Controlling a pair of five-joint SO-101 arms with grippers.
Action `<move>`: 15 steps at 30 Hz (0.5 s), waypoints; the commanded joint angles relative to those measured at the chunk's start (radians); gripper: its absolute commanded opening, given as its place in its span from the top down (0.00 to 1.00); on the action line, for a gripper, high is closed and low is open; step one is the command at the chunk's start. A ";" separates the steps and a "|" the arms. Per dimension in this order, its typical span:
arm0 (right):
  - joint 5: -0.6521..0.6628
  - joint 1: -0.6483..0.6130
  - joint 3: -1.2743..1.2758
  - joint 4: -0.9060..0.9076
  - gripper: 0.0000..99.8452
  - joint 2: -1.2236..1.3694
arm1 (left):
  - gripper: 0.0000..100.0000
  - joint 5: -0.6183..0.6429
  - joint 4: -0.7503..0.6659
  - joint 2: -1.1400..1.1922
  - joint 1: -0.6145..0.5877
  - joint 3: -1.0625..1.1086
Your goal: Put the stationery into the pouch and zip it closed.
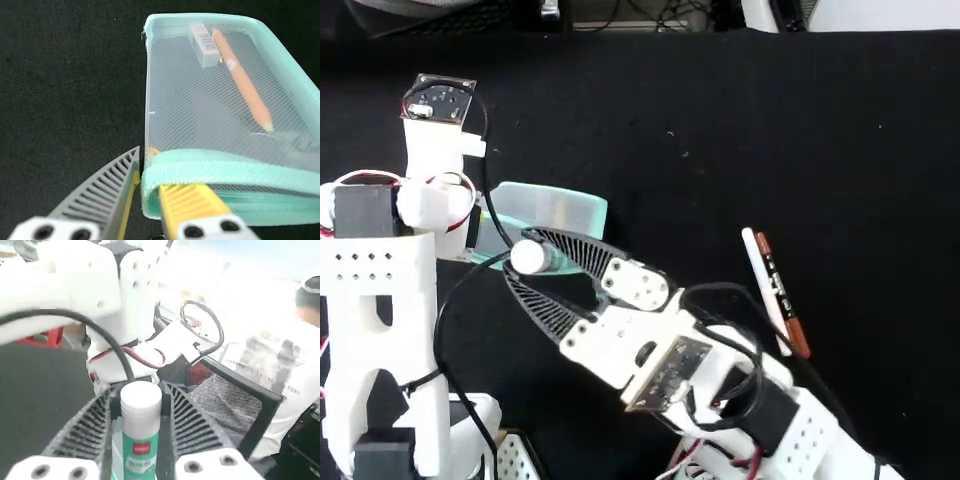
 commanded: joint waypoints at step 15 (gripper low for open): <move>0.006 0.115 0.326 -0.404 0.99 -0.008 | 0.97 -0.009 0.002 -0.006 0.005 -0.004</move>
